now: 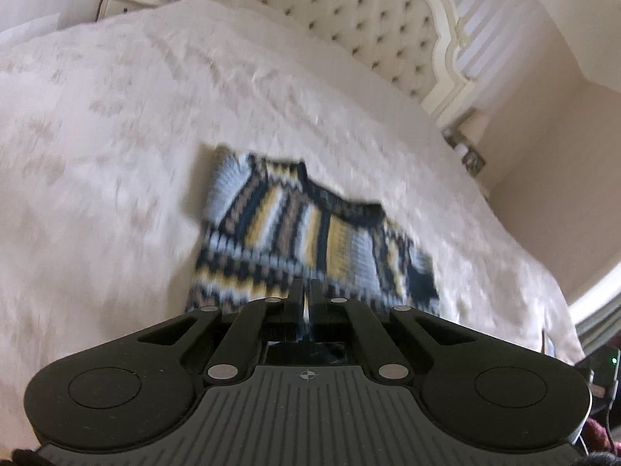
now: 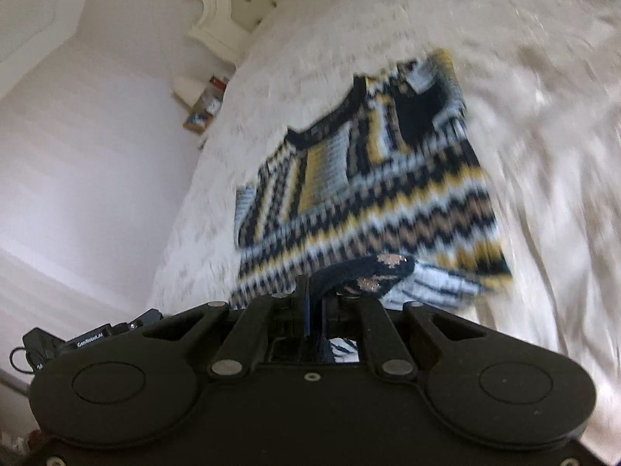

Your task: Fold small clothes

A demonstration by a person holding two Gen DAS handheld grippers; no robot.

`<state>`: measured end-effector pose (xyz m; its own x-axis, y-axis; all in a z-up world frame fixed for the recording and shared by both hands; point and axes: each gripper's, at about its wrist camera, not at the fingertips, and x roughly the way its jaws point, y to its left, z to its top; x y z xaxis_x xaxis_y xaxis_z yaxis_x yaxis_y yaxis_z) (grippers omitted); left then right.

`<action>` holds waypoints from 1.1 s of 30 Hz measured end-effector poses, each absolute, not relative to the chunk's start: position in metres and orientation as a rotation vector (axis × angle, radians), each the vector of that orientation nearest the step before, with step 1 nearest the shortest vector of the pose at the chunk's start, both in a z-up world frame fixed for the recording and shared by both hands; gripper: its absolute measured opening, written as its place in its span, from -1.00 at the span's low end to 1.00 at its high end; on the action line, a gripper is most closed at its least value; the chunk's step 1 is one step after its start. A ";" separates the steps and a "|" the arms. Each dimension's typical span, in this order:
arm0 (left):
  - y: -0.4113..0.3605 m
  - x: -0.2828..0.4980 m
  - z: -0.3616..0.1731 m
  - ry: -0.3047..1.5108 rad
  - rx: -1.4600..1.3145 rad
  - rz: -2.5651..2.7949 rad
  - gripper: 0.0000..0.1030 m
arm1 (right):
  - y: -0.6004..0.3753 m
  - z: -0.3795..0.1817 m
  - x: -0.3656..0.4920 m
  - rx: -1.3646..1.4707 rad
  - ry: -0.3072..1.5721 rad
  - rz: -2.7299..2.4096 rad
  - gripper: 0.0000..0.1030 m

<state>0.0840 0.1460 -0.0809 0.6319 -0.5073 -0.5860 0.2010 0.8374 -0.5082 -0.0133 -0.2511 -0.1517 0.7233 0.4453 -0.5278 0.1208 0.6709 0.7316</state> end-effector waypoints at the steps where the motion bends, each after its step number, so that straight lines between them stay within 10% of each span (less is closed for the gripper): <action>1: 0.146 0.092 -0.080 0.782 -0.425 -0.418 -0.96 | -0.253 -0.150 -0.005 0.833 0.752 0.202 -0.75; 17: 0.123 0.162 -0.143 1.067 -0.179 -0.440 -0.37 | -0.262 -0.181 0.072 0.790 0.899 0.059 -0.60; 21: 0.106 0.166 -0.165 1.137 -0.094 -0.452 -0.35 | -0.269 -0.181 0.066 0.795 0.881 0.031 0.06; 33: 0.093 0.179 -0.195 1.242 -0.059 -0.504 -0.17 | -0.284 -0.176 0.060 0.688 0.892 -0.054 0.13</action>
